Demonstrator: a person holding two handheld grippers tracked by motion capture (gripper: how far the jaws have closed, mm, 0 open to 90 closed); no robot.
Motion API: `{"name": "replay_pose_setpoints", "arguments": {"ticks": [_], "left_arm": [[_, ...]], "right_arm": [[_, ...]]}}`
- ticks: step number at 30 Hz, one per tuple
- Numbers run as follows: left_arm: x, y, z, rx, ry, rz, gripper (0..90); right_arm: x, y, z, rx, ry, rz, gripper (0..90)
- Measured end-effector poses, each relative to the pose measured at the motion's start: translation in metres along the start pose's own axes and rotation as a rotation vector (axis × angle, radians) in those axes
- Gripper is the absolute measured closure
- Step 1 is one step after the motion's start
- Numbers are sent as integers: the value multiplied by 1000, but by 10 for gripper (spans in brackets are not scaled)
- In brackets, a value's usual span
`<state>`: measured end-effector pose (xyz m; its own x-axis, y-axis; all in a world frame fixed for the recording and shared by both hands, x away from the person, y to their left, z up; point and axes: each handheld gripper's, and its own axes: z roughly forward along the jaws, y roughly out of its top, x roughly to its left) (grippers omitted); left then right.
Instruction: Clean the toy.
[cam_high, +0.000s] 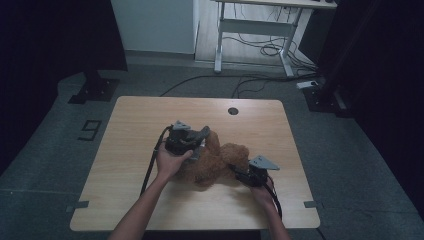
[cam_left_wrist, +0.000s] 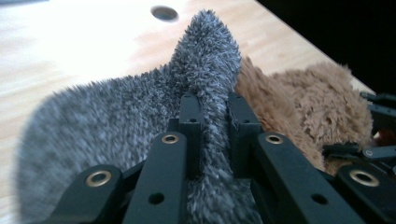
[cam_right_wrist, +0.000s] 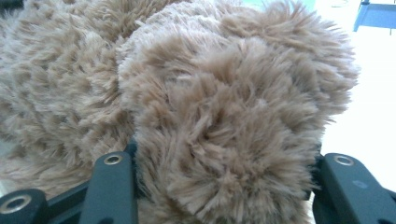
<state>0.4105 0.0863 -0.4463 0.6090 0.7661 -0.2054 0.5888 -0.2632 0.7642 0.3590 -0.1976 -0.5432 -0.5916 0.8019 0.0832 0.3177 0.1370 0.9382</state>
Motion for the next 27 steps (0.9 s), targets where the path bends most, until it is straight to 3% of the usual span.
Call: {"name": "replay_pose_setpoints", "arguments": {"ticks": [5,8,10,14,18,27], "left_arm": [[-6,-11,0,9,3,42,797],[-15,-20,-4,8,30,102,800],[-19,-26,-7,-5,31,117,801],[-20,-34,-10,-28,21,106,802],[-21,-39,-15,-39,-4,92,802],[-30,-54,-27,-62,-57,90,801]], "right_arm": [[-1,0,-4,10,12,4,357],[-1,1,-8,16,28,12,264],[-3,3,-13,26,49,22,202],[-9,9,-24,44,93,60,129],[-16,22,-32,10,96,94,100],[-21,48,-23,67,129,116,23]]}}
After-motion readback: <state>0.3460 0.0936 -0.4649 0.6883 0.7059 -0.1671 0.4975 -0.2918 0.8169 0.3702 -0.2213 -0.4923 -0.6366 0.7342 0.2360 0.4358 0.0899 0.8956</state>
